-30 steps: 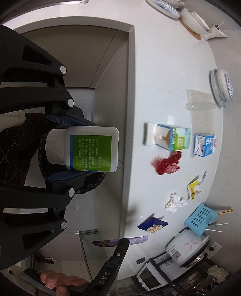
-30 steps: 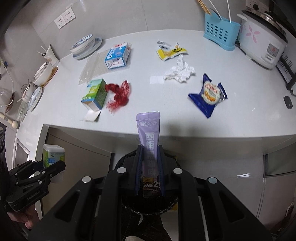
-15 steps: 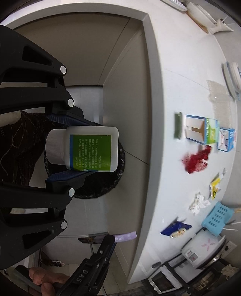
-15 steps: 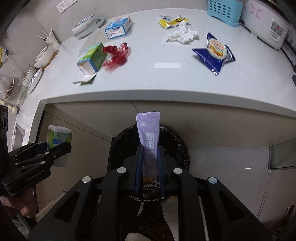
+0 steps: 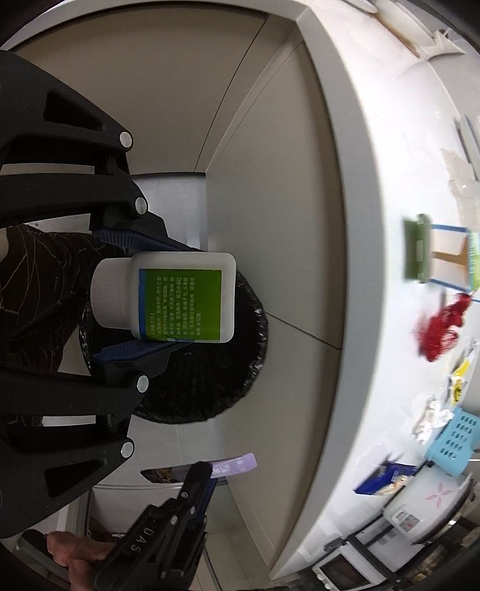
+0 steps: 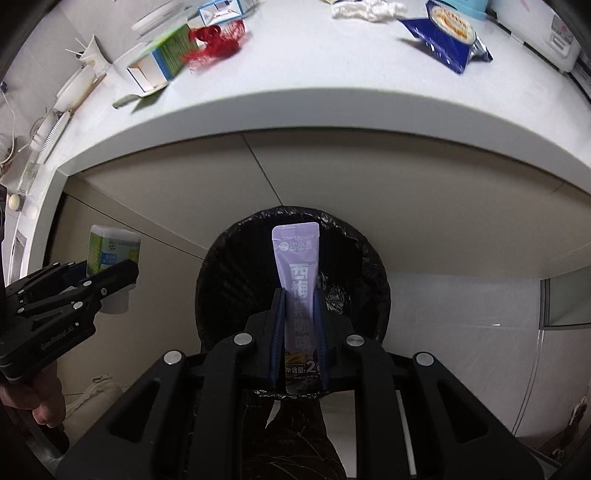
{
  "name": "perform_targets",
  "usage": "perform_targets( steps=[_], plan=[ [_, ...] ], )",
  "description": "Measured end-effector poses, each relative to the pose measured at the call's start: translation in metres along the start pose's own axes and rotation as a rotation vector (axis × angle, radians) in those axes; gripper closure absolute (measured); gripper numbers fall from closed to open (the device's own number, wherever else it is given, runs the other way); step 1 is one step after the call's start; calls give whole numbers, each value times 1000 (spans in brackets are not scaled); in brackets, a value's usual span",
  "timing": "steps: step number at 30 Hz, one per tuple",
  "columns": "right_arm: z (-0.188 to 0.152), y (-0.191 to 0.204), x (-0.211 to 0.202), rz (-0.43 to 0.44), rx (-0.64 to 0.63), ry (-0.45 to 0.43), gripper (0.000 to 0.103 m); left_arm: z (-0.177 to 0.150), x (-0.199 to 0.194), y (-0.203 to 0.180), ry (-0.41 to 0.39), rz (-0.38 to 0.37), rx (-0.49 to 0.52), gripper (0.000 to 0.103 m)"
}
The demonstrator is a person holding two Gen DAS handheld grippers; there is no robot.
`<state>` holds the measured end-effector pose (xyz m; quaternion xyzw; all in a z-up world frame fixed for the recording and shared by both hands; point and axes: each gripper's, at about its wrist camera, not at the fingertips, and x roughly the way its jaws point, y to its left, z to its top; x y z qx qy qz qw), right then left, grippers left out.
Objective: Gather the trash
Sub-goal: 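Carry the bottle and purple wrapper down over the black trash bin, then open the left tool to drop the bottle while the right tool drops the wrapper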
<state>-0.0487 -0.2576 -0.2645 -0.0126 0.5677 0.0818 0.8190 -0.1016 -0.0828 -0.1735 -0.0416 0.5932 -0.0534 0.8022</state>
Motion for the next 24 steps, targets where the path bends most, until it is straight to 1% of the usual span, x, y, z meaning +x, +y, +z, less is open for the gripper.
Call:
perform_targets(
  steps=[4, 11, 14, 17, 21, 24],
  plan=[
    [-5, -6, 13, -26, 4, 12, 88, -4, 18, 3, 28, -3, -9, 62],
    [-7, -19, 26, -44, 55, 32, 88, -5, 37, -1, 31, -2, 10, 62],
    [-7, -21, 23, -51, 58, 30, 88, -2, 43, -8, 33, 9, 33, 62],
    [-5, -24, 20, -59, 59, 25, 88, 2, 49, -15, 44, -7, 37, 62],
    [-2, -28, 11, -70, 69, 12, 88, 7, 54, -33, 44, -8, 89, 62],
    [-1, -34, 3, -80, 77, -2, 88, 11, 55, -42, 42, -20, 99, 62]
  ],
)
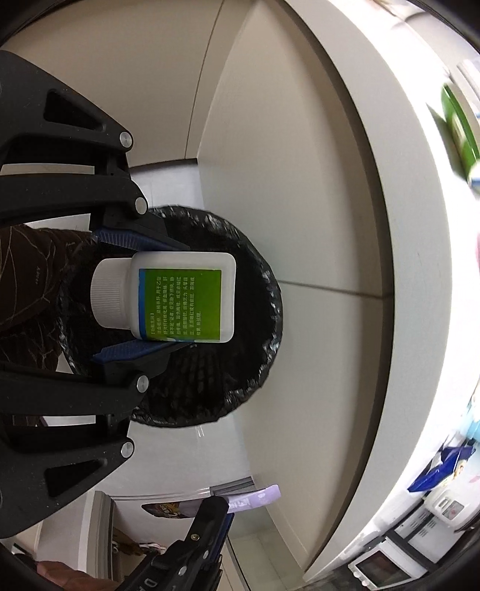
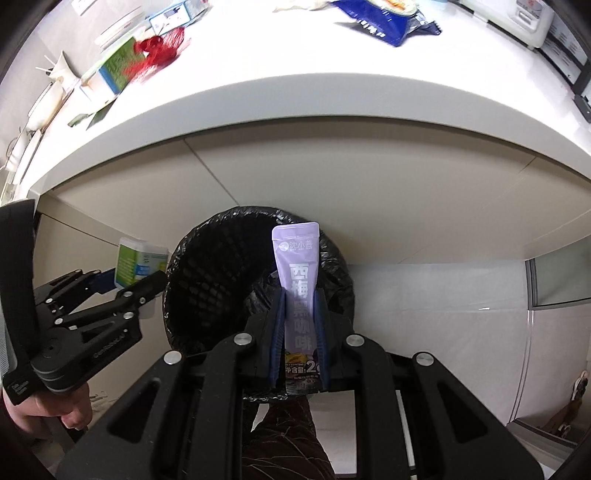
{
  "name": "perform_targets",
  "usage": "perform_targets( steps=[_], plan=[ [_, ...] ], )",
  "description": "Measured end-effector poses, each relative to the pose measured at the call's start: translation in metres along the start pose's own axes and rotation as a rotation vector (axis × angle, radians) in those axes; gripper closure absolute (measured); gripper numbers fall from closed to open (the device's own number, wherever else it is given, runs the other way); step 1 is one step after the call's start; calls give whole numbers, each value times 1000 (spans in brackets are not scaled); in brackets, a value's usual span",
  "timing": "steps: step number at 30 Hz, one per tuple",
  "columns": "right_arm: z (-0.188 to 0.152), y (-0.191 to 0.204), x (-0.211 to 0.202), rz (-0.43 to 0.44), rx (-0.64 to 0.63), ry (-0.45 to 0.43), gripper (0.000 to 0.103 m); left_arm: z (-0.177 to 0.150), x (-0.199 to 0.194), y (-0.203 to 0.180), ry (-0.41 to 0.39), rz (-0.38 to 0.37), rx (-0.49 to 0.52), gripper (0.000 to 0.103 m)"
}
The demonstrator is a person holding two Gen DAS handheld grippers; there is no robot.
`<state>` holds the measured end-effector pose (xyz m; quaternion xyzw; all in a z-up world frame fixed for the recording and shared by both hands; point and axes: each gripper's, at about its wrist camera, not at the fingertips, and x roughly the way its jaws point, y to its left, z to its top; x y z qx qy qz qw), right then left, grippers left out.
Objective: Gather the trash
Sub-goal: 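Open the left tool to drop the bottle while the right tool drops the wrapper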
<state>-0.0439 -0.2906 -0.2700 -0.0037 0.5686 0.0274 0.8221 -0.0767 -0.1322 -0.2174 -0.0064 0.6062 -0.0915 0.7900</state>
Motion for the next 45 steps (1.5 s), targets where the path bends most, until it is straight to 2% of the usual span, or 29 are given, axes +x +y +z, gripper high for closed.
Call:
perform_targets(
  steps=[13, 15, 17, 20, 26, 32, 39, 45],
  plan=[
    [-1, -9, -6, -2, 48, -6, 88, 8, 4, -15, -8, -30, 11, 59],
    [-2, -6, -3, -1, 46, 0, 88, 7, 1, -12, -7, -40, 0, 54],
    [-2, -5, -1, 1, 42, 5, 88, 7, -3, -9, -22, -38, -5, 42],
    [2, -7, 0, 6, 40, 16, 88, 7, -8, -2, -33, -26, -15, 30],
    [8, 5, 4, 15, 17, 22, 88, 10, -18, 16, -71, -17, -63, 11],
    [12, 10, 10, 27, -2, 25, 88, 9, -26, 36, -83, -2, -109, 6],
    [19, 19, 19, 43, -33, 48, 88, 5, -36, 59, -87, -9, -147, 6],
    [20, 37, 43, 42, -54, 73, 88, -1, -38, 74, -84, -24, -166, 6]
  ],
)
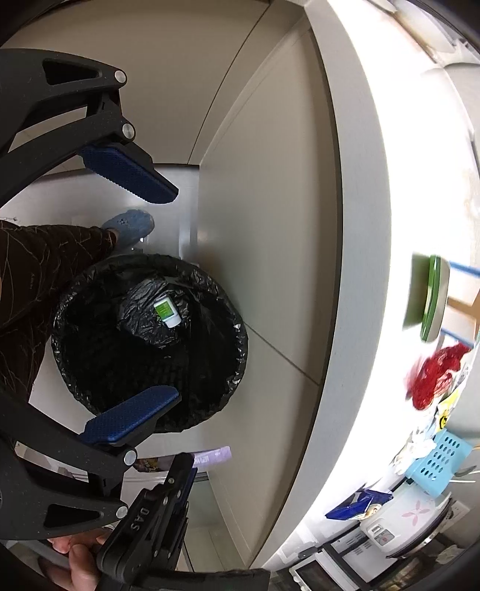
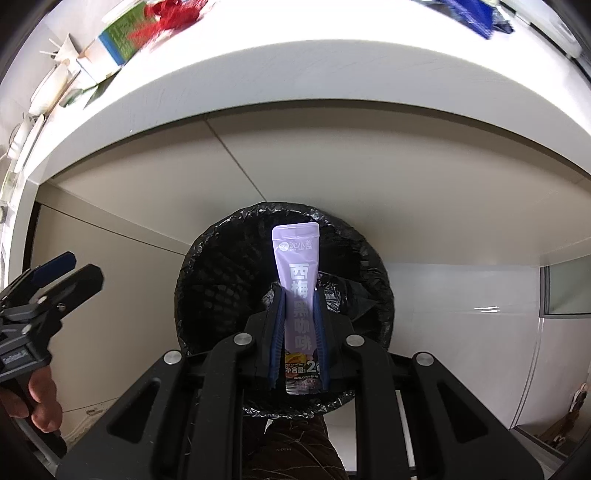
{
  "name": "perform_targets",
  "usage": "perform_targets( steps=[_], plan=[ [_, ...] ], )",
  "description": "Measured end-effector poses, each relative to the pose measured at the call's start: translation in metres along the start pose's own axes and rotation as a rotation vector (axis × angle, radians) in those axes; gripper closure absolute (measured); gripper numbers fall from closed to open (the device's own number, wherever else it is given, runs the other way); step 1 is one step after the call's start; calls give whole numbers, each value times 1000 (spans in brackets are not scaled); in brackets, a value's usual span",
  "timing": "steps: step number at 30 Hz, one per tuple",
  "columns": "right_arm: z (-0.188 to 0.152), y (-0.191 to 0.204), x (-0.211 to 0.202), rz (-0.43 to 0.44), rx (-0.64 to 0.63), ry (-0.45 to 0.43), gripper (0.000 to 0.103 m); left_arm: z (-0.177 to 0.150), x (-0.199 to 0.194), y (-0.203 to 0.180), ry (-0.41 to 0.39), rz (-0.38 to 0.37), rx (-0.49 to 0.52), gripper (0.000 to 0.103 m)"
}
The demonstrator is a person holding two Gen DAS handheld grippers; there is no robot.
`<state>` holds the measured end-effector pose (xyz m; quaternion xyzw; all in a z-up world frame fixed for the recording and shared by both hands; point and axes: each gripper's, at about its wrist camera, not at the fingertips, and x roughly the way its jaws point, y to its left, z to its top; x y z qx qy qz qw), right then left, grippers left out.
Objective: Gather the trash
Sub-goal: 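Open the left tool to drop the bottle while the right tool drops the wrapper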
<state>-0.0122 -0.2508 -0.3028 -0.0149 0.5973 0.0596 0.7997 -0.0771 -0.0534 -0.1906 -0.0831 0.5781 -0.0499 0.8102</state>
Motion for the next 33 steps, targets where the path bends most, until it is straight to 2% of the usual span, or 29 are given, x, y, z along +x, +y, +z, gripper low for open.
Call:
perform_targets(
  steps=[23, 28, 33],
  plan=[
    [19, 44, 35, -30, -76, 44, 88, -1, -12, 48, 10, 87, -96, 6],
    [21, 43, 41, -38, -83, 55, 88, -3, -8, 54, 24, 93, -112, 6],
    [23, 39, 42, -48, -68, 54, 83, -2, -7, 57, 24, 96, -111, 6]
  ],
)
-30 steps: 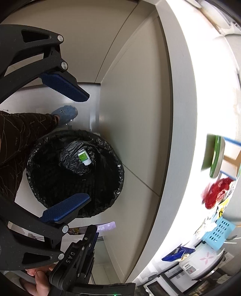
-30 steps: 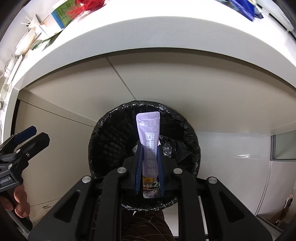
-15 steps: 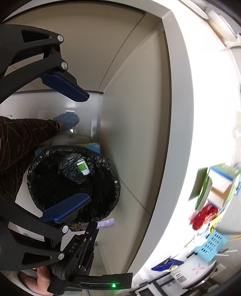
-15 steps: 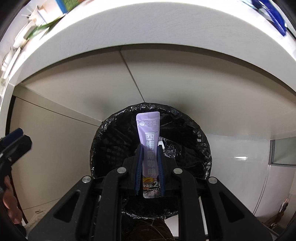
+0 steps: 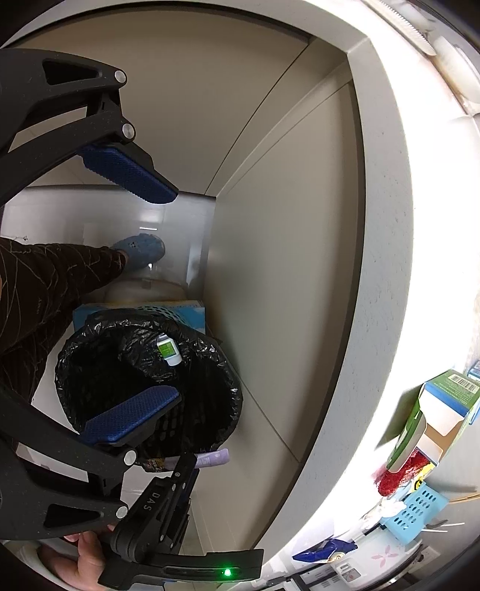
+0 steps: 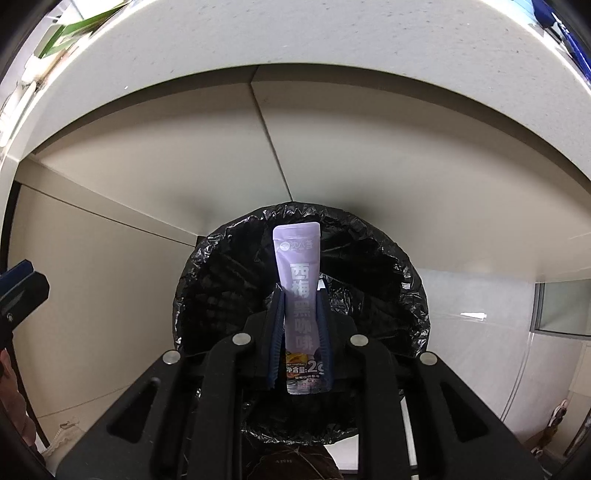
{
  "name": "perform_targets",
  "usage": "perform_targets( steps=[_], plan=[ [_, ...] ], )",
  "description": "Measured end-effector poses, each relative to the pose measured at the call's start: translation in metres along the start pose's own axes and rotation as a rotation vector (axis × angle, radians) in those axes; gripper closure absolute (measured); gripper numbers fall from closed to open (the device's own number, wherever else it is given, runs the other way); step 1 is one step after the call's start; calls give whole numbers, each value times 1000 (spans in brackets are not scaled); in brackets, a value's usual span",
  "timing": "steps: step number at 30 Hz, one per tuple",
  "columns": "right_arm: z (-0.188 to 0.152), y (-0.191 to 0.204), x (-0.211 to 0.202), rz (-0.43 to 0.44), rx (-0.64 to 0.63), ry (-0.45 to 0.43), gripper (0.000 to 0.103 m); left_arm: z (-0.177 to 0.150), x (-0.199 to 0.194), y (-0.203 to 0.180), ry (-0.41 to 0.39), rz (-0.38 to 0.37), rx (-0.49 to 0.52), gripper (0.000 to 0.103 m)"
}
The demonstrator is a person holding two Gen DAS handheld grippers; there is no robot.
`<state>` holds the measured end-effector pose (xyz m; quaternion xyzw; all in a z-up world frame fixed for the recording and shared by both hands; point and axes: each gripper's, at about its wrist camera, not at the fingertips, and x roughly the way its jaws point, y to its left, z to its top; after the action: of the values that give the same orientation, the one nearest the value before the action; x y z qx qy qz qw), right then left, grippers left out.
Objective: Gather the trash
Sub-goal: 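Open the left tool to drop the bottle while the right tool drops the wrapper, then raise both tools back up over the counter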
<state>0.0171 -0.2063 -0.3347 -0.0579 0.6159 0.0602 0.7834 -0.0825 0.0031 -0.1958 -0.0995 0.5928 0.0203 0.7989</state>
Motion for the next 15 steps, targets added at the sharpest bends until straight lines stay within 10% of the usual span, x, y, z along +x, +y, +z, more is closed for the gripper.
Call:
perform_targets(
  steps=[15],
  plan=[
    [-8, -12, -39, -33, 28, -90, 34, 0, -16, -18, -27, 30, 27, 6]
  ],
)
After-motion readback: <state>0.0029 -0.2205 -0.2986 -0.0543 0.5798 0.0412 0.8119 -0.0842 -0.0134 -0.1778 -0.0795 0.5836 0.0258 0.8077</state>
